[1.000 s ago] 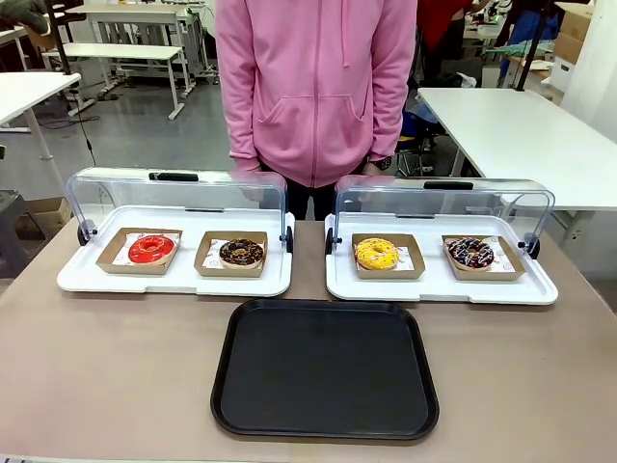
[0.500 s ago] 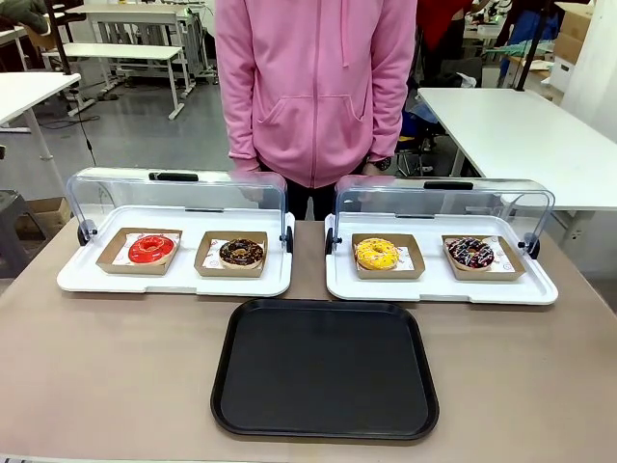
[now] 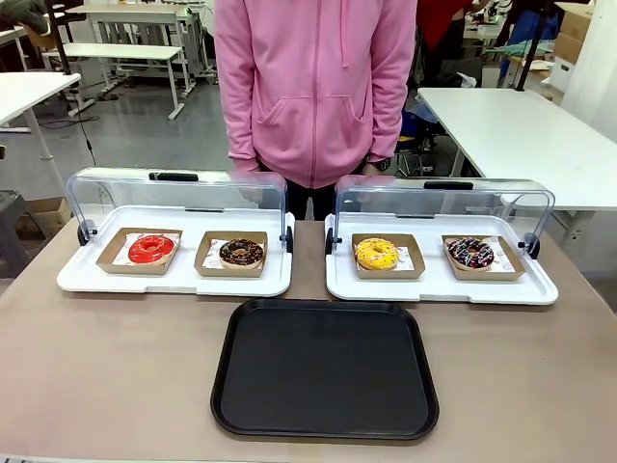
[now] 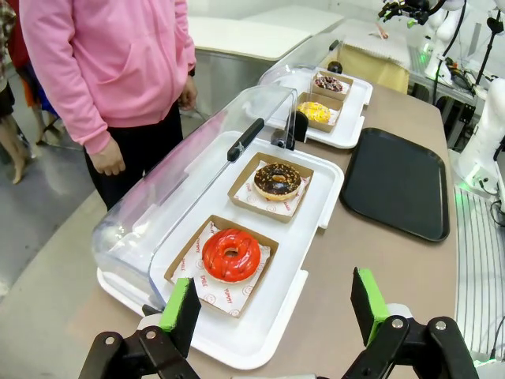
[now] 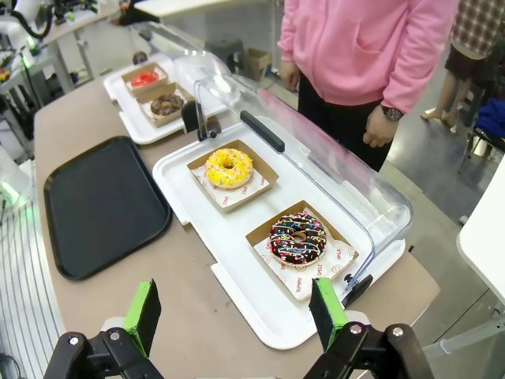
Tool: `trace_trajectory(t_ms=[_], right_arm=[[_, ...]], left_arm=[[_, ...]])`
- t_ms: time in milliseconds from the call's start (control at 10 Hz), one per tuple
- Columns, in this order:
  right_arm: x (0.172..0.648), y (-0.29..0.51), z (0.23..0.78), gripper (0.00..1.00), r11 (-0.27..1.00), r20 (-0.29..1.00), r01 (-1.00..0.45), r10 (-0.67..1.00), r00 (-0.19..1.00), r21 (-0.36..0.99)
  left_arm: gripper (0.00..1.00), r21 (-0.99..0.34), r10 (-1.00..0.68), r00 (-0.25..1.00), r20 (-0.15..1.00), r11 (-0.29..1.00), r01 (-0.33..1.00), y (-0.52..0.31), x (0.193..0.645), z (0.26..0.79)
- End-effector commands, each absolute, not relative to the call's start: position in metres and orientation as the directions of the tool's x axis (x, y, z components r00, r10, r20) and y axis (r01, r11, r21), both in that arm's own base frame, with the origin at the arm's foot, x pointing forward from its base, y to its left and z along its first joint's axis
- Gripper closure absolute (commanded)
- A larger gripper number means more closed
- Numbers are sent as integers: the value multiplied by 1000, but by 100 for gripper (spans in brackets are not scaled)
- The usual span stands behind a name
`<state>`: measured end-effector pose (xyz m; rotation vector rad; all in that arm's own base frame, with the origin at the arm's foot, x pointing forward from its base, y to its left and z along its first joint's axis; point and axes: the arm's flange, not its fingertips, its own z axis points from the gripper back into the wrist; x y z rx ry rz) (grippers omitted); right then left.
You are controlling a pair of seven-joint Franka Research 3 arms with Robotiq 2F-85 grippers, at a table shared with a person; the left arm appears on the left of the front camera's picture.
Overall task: Move the first donut from the left to the tray.
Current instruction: Pick up the Paper togo box containing the Donut indicated by the person and place it on the Handle tray.
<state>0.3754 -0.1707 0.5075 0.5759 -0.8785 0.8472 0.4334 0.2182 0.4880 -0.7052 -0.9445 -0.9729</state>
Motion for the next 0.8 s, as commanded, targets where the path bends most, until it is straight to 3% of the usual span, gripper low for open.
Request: trace_trajectory(t_ms=[0, 700], right_arm=[[377, -169, 507, 0, 547, 858, -832, 382, 344, 90], [377, -169, 507, 0, 547, 858, -832, 382, 344, 90]], left_arm=[[0, -86, -367, 252, 895, 411, 907, 218, 434, 488], [0, -86, -367, 252, 895, 411, 907, 218, 434, 488]])
